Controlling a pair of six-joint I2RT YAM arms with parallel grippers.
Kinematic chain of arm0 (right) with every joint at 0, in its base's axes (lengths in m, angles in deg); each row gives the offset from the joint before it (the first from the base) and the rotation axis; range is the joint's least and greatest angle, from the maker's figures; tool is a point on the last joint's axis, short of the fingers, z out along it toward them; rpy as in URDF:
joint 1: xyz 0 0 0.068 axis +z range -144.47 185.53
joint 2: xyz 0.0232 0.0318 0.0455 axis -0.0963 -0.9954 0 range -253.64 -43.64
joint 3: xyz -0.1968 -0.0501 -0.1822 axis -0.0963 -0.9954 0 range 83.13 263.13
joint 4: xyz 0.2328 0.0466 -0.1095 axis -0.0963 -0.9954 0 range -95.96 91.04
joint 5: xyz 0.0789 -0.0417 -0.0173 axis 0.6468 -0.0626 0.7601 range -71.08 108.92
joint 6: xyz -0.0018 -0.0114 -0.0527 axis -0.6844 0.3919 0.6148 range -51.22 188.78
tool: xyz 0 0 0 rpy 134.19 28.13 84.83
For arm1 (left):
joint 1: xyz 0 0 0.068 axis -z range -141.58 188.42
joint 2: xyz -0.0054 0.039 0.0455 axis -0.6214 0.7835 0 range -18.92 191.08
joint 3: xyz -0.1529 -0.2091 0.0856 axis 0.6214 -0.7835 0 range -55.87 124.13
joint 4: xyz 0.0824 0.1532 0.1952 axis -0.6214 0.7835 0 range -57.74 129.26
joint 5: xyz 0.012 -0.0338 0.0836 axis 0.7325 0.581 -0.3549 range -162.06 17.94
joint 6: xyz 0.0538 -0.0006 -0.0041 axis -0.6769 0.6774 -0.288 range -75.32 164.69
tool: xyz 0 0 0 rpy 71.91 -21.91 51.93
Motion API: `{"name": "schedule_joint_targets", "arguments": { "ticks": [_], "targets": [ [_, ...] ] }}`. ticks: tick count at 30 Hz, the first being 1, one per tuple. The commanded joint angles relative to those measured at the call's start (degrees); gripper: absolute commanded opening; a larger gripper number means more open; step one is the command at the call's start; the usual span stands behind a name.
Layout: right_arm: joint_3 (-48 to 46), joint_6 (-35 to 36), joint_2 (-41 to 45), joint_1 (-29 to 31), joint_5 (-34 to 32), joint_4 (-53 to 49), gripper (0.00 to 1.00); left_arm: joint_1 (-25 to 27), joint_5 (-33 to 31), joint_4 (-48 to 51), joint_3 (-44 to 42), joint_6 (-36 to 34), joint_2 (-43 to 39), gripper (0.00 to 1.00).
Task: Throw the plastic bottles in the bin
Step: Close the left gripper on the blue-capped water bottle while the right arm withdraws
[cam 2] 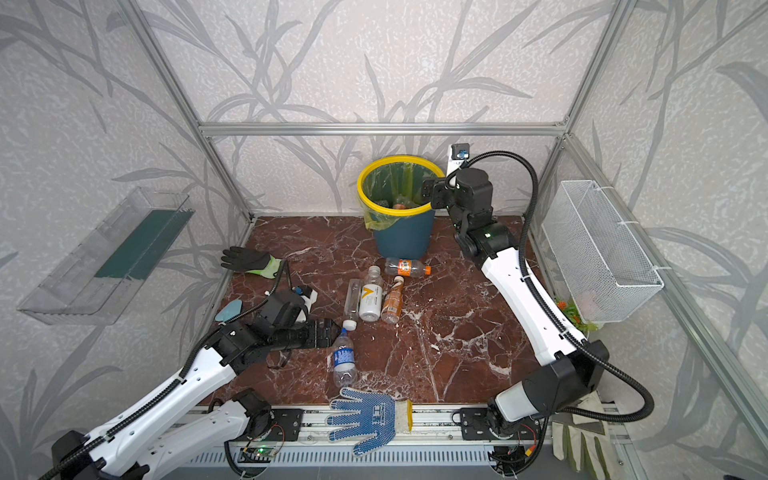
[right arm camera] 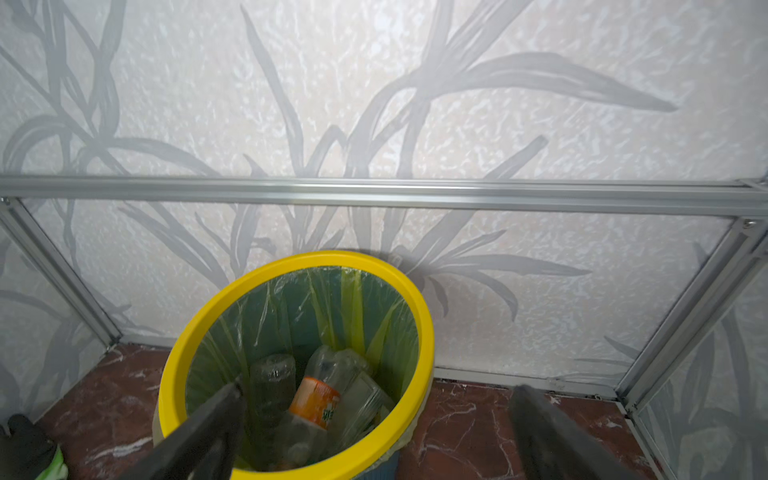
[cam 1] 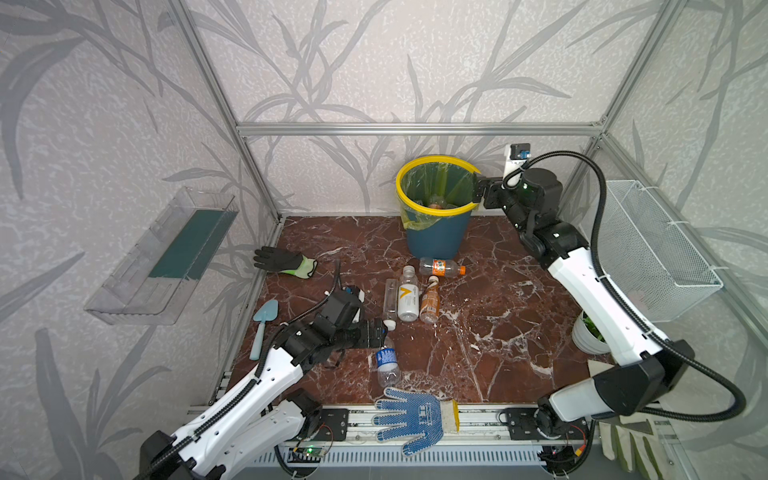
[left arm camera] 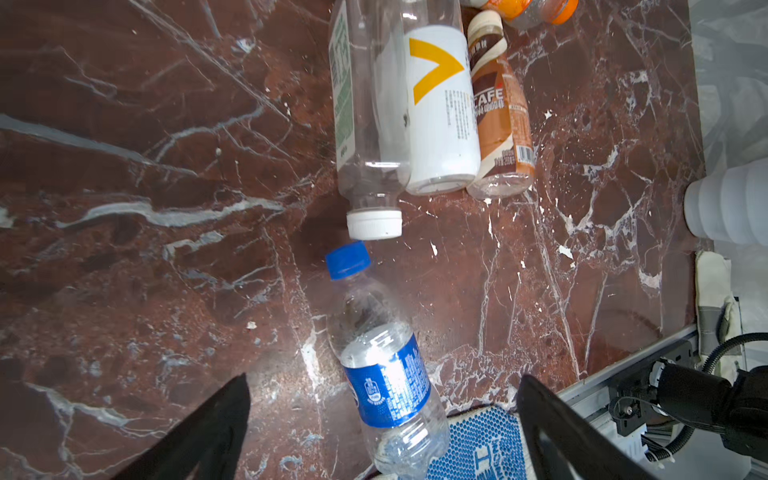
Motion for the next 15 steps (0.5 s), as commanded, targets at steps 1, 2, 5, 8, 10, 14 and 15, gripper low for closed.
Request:
{"name": "schedule_joint_targets", "arguments": {
  "ticks": [1, 2, 5, 8, 10, 14, 15],
  "targets": [
    [-3.41, -2.82, 0.54, -1.07, 1.95, 3.37, 0.99, 2.81, -3.03, -0.59, -1.64, 5.60, 0.83, 0.99],
    [-4.18, -3.00, 0.89, -1.21, 2.07, 3.63, 0.99, 3.79, -3.58, -0.80, -1.91, 6.29, 1.38, 0.99],
    [-5.86, -3.57, 1.58, -1.81, 2.54, 4.02, 0.99, 6.26, -4.74, -1.20, -2.43, 7.81, 3.14, 0.99],
    [-7.45, -4.46, 2.49, -2.56, 3.25, 4.21, 0.99, 7.66, -4.48, -2.76, -2.92, 8.95, 5.30, 0.99],
    [-8.67, -4.93, 3.27, -3.01, 3.39, 4.22, 0.99, 8.23, -4.12, -3.79, -3.49, 9.96, 6.83, 0.99],
    [-13.43, -6.75, 5.64, -4.24, 3.58, 3.87, 0.99, 8.64, -4.70, -5.95, -5.54, 12.04, 10.30, 0.99],
    [-14.92, -7.22, 6.26, -4.45, 3.89, 3.76, 0.99, 8.54, -5.05, -6.12, -5.81, 12.19, 11.16, 0.99]
  ]
}}
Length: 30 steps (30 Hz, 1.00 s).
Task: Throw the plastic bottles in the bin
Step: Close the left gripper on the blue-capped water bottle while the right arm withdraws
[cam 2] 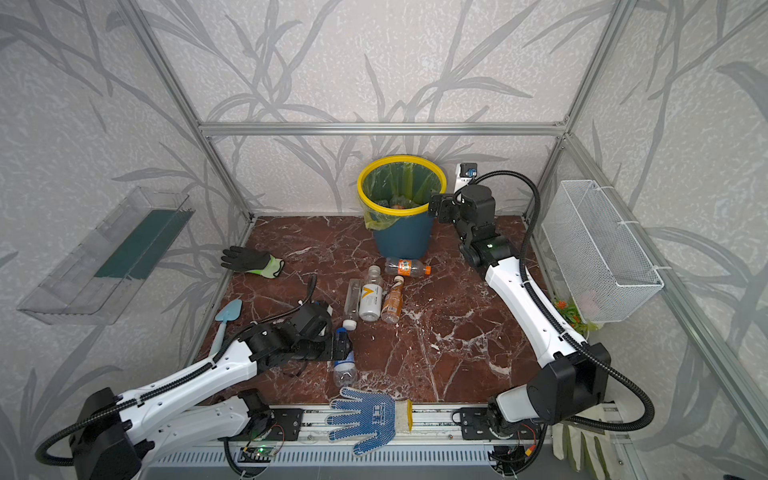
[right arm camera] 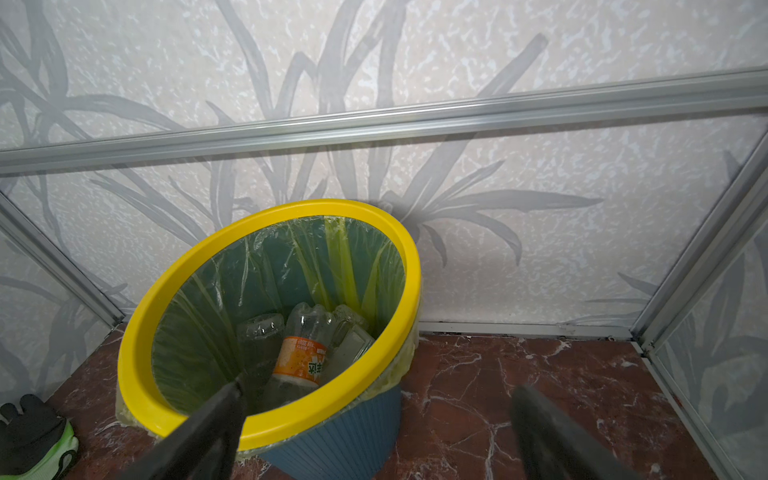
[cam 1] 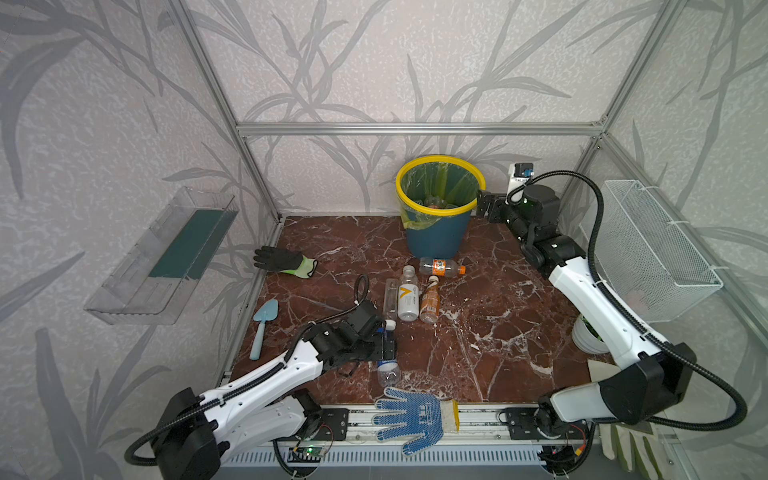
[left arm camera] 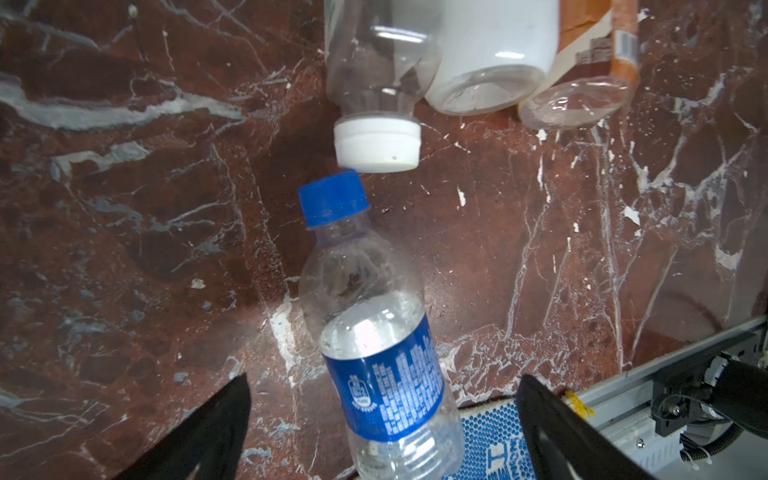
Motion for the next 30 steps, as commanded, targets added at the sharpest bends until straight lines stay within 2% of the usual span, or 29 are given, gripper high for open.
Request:
{"name": "schedule_joint_targets", "arguments": {
  "ticks": [1, 8, 15, 26, 30],
  "targets": [
    [-4.00, -2.62, 3.99, -1.03, 0.64, 0.75, 0.99, 0.23, -1.92, -2.38, -1.52, 2.76, 2.42, 0.99],
    [-14.57, -5.55, 7.19, -1.77, 0.78, -2.52, 0.99, 0.18, -0.44, -6.30, -0.89, 2.53, 8.60, 0.98],
    [-20.35, -8.06, 8.90, -2.47, 1.50, -5.97, 0.99, 0.18, 0.73, -8.82, -0.54, 1.16, 14.01, 0.93],
    [-21.58, -8.68, 8.67, -2.75, 1.19, -6.37, 1.00, 0.17, -2.13, -7.71, -2.98, 3.24, 11.89, 0.67],
    [-21.15, -8.85, 7.05, -2.75, 1.51, -6.58, 1.00, 0.24, -4.12, -5.79, -3.66, 3.48, 9.80, 0.62]
  ]
}}
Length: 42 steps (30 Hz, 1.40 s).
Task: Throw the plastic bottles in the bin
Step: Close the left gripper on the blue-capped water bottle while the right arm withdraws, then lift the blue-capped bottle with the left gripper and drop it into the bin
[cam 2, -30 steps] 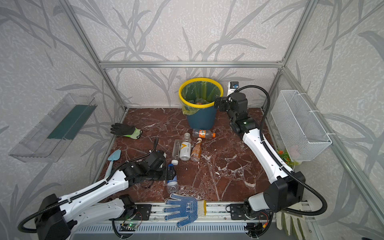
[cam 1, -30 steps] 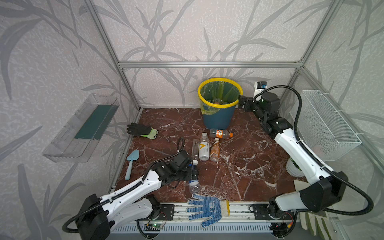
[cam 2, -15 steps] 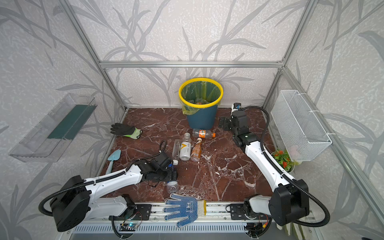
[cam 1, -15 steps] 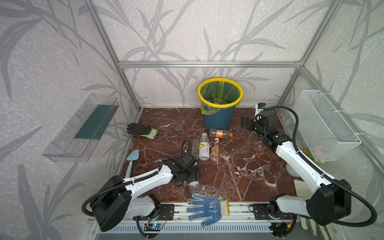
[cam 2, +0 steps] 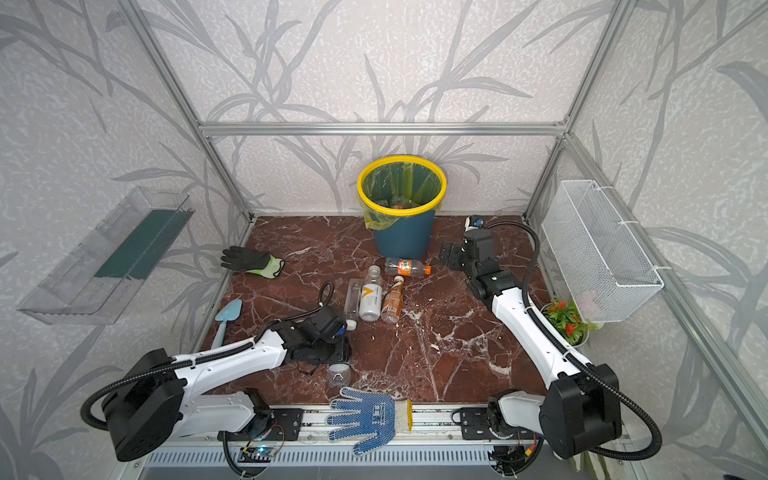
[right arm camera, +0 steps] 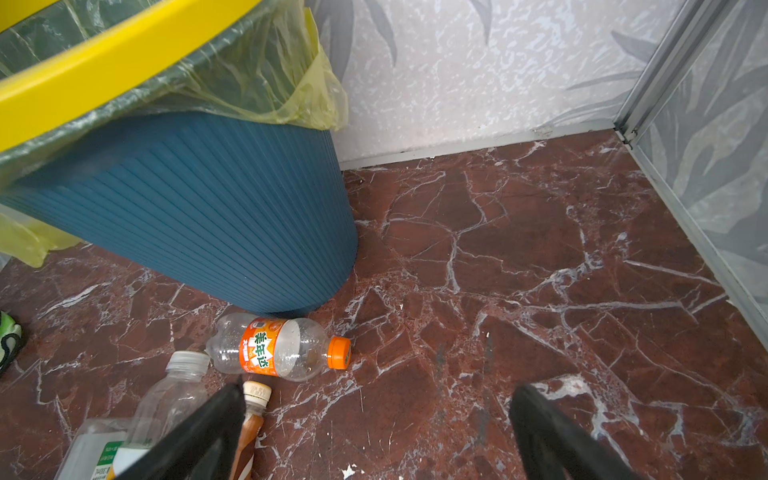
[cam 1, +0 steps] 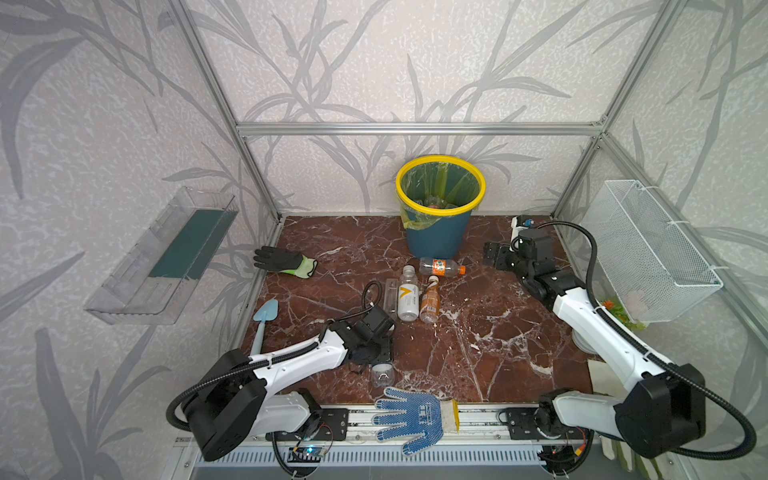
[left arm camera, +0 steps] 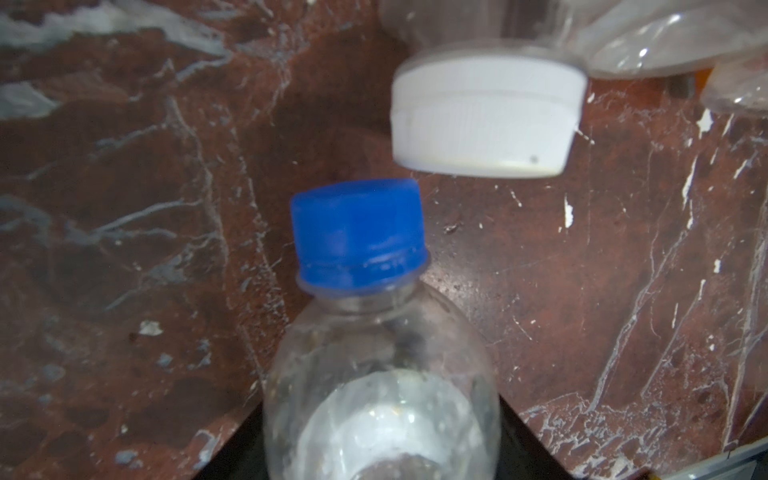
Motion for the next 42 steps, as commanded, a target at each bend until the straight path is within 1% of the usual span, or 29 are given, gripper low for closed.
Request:
{"name": "schedule_joint_targets", "arguments": {
  "ticks": [1, 6, 9, 13, 16, 19, 22, 23, 24, 26, 28, 29, 30, 32, 33, 34, 35, 36, 37, 38, 39, 40, 41, 42],
  "targets": [
    [0.59, -0.59, -1.26, -0.24, 0.40, -0.24, 0.99, 0.17, -3.62, 2.81, -1.03, 1.18, -2.73, 0.61],
    [3.72, 0.01, -4.60, -0.24, 2.15, -1.89, 0.98, 0.07, -6.70, 5.80, -1.44, 0.72, -7.69, 0.58],
    [3.73, 0.25, -5.47, -0.24, 2.98, -1.45, 0.98, -0.13, -10.42, 7.33, -1.24, -0.49, -13.25, 0.58],
    [1.55, -0.63, -6.08, -0.15, 4.12, -0.78, 0.97, -0.43, -18.00, 8.29, -1.50, -1.99, -23.55, 0.58],
    [0.62, -1.61, -7.61, 0.09, 6.92, -1.32, 0.95, -1.12, -24.59, 9.99, -0.78, -5.30, -32.54, 0.59],
    [-0.01, -2.70, -8.81, 1.25, 7.41, -1.87, 0.95, -2.64, -30.81, 9.79, 1.65, -11.75, -39.16, 0.61],
    [0.28, -3.19, -9.74, 2.58, 7.77, -2.37, 0.94, -3.53, -37.27, 6.12, 5.68, -21.73, -43.02, 0.61],
    [0.51, -3.15, -10.04, 3.10, 7.68, -2.75, 0.94, -3.53, -38.31, 2.31, 6.75, -26.13, -44.11, 0.60],
    [0.76, -3.02, -10.28, 3.55, 7.47, -2.89, 0.94, -3.61, -37.85, -2.29, 7.23, -30.68, -44.85, 0.60],
    [0.95, -3.34, -10.76, 4.05, 7.40, -2.58, 0.94, -3.66, -36.21, -16.91, 8.32, -40.47, -43.94, 0.60],
    [1.11, -4.20, -11.12, 4.31, 8.19, -2.13, 0.94, -4.05, -32.66, -28.78, 11.44, -47.75, -38.60, 0.60],
    [1.25, -4.52, -11.20, 4.57, 8.72, -1.98, 0.93, -4.72, -30.07, -32.91, 14.59, -50.64, -33.94, 0.60],
    [1.32, -4.75, -11.21, 4.91, 9.10, -1.79, 0.93, -5.60, -27.90, -34.29, 18.61, -52.39, -29.72, 0.60],
    [1.13, -4.86, -11.12, 6.26, 8.85, -1.22, 0.93, -9.60, -21.24, -34.84, 29.96, -52.15, -17.53, 0.58],
    [0.74, -4.94, -11.01, 6.88, 8.47, -0.93, 0.93, -11.57, -18.70, -34.96, 34.98, -50.32, -11.80, 0.58],
    [0.18, -5.54, -10.95, 7.54, 8.01, -0.35, 0.94, -13.93, -15.29, -33.66, 41.74, -47.17, -5.26, 0.58],
    [-0.54, -6.51, -10.90, 7.99, 7.92, 0.05, 0.94, -15.76, -11.04, -29.37, 50.36, -43.76, 1.80, 0.60],
    [-1.09, -7.26, -10.86, 8.28, 8.01, 0.40, 0.94, -16.30, -8.24, -24.43, 58.92, -42.46, 8.67, 0.63],
    [-1.79, -8.02, -10.78, 8.71, 8.16, 0.80, 0.94, -16.36, -4.77, -17.93, 69.47, -41.78, 16.26, 0.67],
    [-2.36, -8.48, -10.62, 9.17, 8.32, 1.23, 0.94, -16.25, -1.09, -10.39, 81.05, -41.67, 24.26, 0.73],
    [-2.93, -8.84, -10.43, 9.53, 8.50, 1.46, 0.94, -16.29, 3.63, -2.60, 91.98, -43.49, 30.75, 0.79],
    [-3.47, -9.28, -10.10, 9.81, 8.76, 1.79, 0.94, -16.17, 6.43, 7.29, 105.03, -44.62, 37.81, 0.86],
    [-4.09, -9.74, -9.63, 10.09, 9.18, 2.35, 0.94, -16.14, 6.87, 14.76, 117.00, -45.54, 44.27, 0.95],
    [-4.66, -10.01, -9.23, 10.32, 9.45, 2.94, 0.94, -16.18, 6.85, 21.69, 126.18, -46.58, 49.01, 0.99]
  ]
}}
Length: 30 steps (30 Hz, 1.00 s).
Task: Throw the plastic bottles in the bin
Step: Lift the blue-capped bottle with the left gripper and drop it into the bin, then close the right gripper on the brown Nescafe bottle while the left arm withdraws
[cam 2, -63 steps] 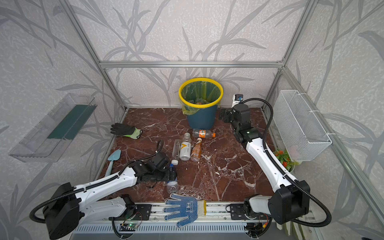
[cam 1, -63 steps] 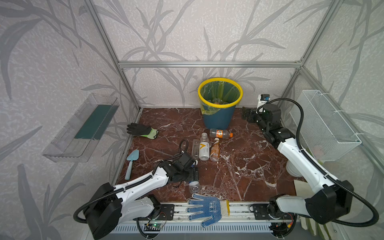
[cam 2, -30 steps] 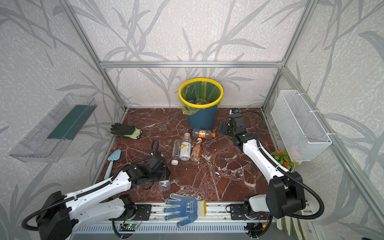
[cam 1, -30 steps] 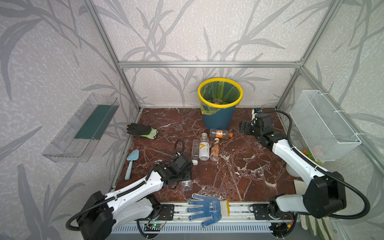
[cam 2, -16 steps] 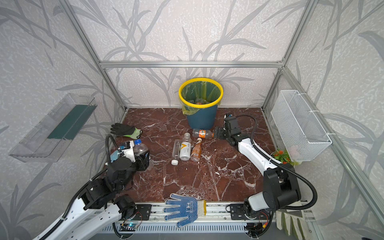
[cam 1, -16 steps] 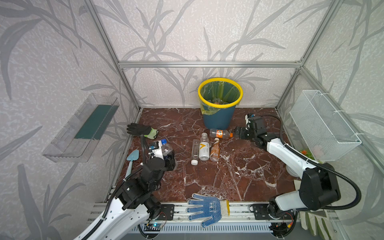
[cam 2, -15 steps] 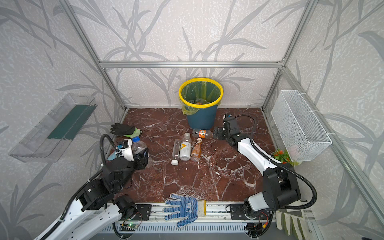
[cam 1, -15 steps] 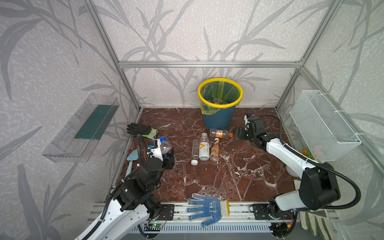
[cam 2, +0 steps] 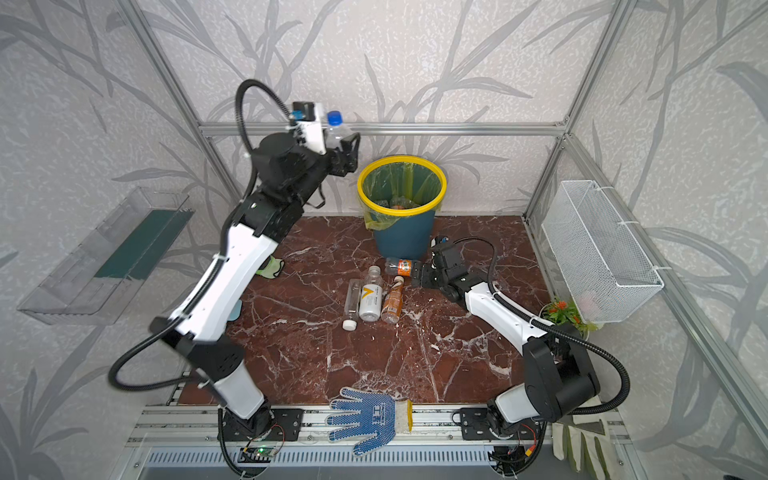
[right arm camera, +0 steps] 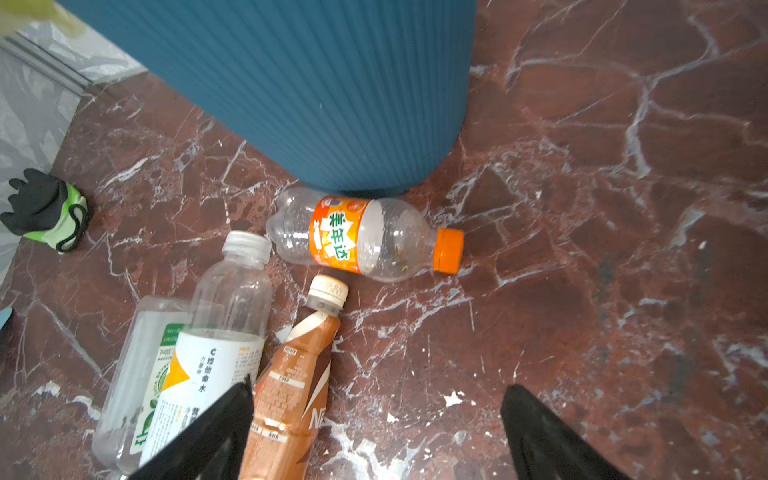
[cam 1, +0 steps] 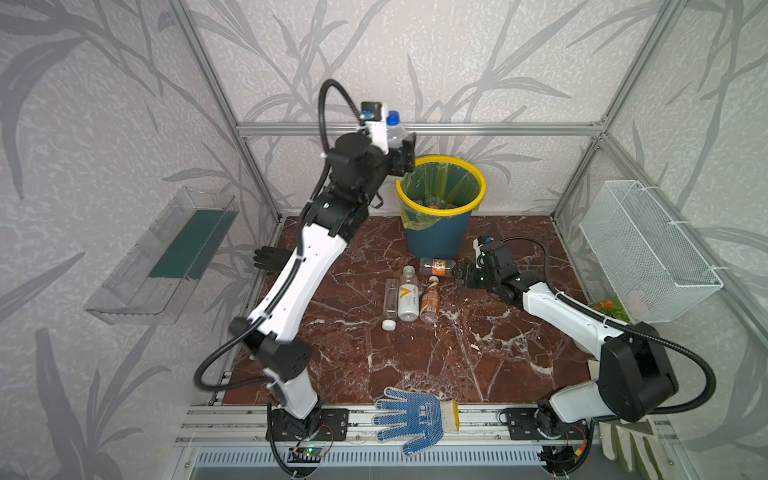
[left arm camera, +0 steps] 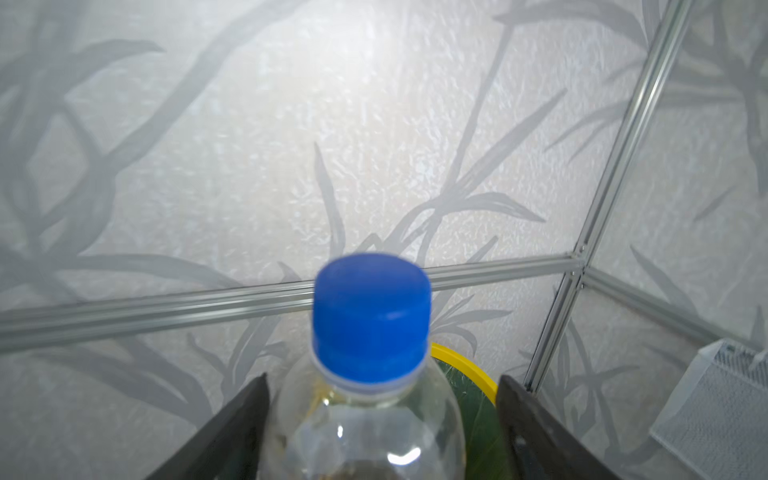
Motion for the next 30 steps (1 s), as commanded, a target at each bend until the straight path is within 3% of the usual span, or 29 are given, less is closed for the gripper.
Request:
{"name": "schedule_joint_targets", "arguments": {
  "ticks": [1, 3, 4, 7, 11, 14, 23, 30],
  "targets": [
    [-1.90, -2.45, 1.88, 0.79, 0.98, 2.48, 0.94, 0.26, 9.70, 33.12, 30.71, -3.81, 14.48, 0.99],
    [-2.05, -2.57, 1.96, 1.19, 1.15, 2.73, 0.94, 0.15, 8.23, 39.70, 41.81, -4.75, 19.67, 0.99],
    [-1.86, -2.57, 1.70, 1.26, 1.41, 2.85, 0.94, 0.03, 7.93, 40.21, 40.14, -5.17, 18.57, 0.99],
    [-0.67, -2.32, 0.35, 1.70, 1.98, 2.46, 0.94, 0.01, 6.51, 36.42, 24.92, -6.66, 9.95, 0.99],
    [0.23, -3.04, -0.56, 3.14, 0.79, 1.23, 0.94, -0.18, -0.28, 17.19, -9.30, -6.58, -9.29, 0.99],
    [0.80, -4.12, -1.30, 4.66, -0.13, -0.12, 0.94, -1.97, -4.24, 5.29, -28.23, -6.27, -20.87, 0.99],
    [2.86, -8.07, -4.06, 9.14, -1.51, -3.15, 0.94, -9.57, -6.05, 9.04, -54.16, -3.30, -36.08, 0.99],
    [5.03, -12.33, -7.72, 13.84, -3.47, -7.56, 0.93, -15.03, -4.40, 1.64, -75.31, 0.99, -46.47, 0.99]
  ]
}}
